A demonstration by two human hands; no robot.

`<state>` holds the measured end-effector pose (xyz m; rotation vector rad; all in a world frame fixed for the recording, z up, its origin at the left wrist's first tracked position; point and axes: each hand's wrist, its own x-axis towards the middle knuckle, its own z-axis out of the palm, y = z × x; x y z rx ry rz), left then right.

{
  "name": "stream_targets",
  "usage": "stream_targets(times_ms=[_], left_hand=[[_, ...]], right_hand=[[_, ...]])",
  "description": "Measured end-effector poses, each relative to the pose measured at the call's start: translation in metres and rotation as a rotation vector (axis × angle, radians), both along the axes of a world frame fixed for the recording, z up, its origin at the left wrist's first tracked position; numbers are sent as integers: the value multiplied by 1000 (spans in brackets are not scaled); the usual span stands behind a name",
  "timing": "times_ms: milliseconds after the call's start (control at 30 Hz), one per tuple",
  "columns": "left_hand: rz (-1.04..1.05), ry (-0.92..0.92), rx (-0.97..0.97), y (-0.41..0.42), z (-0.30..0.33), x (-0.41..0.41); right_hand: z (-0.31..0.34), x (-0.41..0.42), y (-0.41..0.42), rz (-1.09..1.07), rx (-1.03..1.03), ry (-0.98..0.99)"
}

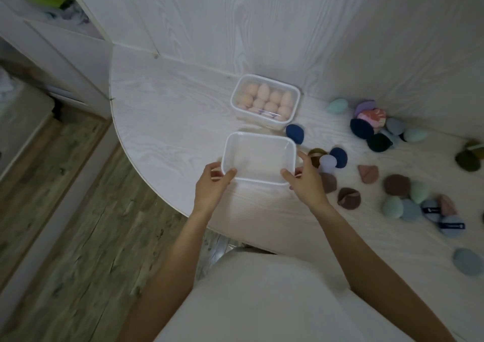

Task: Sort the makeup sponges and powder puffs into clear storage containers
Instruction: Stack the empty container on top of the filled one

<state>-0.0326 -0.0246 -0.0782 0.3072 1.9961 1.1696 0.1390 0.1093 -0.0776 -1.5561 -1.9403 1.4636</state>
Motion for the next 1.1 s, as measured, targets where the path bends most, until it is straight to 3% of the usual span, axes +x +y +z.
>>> stream_targets(times_ms=[167,267,367,433,533,667,733,833,967,1100], left_hand=[[41,-128,35,-3,-3,17],[78,-131,46,1,-5,19],[63,-116,27,2,-5,20],[48,-45,-3,3,-7,20],[17,9,1,2,-6,22],[-1,-14,-15,0,-3,10],[80,-102,4,3,0,0],[42,-77,-33,5,0,-13],[-158,135,-119,0,-8,-21],[-221,379,-199,-9,-10,-23]], right_hand=[[-3,4,-10,14,-42,33],[0,6,-14,63,148,40],[-1,13,-13,318,526,-99],[-2,17,-11,563,549,-189],[-1,21,-7,724,492,-309],[10,23,4,668,639,-249],[26,24,10,650,529,-155],[53,21,19,481,279,65],[60,-3,42,101,286,120],[51,-37,64,8,213,134]])
